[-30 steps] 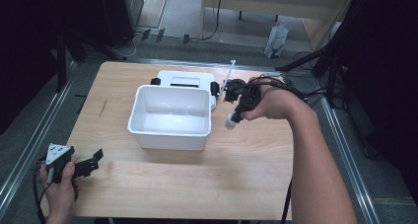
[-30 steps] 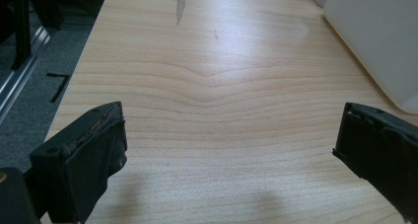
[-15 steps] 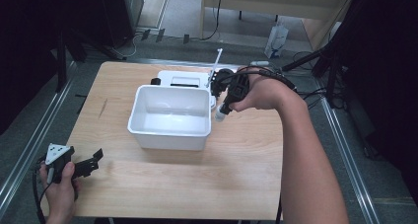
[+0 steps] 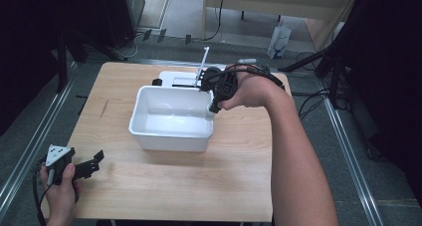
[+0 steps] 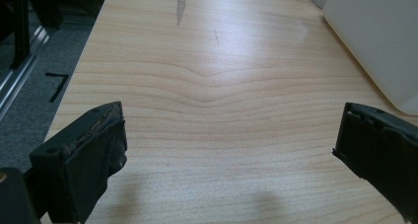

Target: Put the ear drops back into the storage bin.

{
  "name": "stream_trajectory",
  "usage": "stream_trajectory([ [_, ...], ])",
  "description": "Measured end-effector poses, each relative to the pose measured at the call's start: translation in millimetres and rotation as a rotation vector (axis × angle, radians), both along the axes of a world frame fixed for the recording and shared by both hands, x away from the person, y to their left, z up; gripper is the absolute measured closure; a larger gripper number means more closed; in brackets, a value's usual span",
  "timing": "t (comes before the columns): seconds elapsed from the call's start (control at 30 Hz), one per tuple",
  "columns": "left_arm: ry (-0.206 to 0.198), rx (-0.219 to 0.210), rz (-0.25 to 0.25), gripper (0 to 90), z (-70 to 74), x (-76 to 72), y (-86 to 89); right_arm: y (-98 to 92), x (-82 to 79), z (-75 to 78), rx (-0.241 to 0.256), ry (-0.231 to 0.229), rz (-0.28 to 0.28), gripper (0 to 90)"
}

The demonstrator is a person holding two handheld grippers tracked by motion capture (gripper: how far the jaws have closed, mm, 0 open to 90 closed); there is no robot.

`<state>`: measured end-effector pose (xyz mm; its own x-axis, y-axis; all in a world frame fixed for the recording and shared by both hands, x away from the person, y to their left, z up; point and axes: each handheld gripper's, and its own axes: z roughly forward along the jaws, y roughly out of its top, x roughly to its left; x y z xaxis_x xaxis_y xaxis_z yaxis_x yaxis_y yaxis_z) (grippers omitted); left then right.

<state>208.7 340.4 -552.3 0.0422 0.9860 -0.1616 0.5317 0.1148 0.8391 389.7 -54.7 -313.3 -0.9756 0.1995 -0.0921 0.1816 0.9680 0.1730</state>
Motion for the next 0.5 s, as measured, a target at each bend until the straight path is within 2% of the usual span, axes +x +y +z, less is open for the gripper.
stream_trajectory([
  [0.27,0.0,0.0,0.0,0.1,0.0,-0.1,0.2,14.0,1.1,-5.2,0.008,-0.004,0.024,72.3],
  [0.4,0.001,0.0,-0.001,0.1,0.0,0.0,0.2,19.8,1.1,-10.6,-0.007,-0.001,0.027,72.3],
  [0.5,0.0,-0.002,-0.002,0.1,0.0,0.2,0.3,24.0,3.2,-16.9,-0.014,-0.011,0.048,72.3],
])
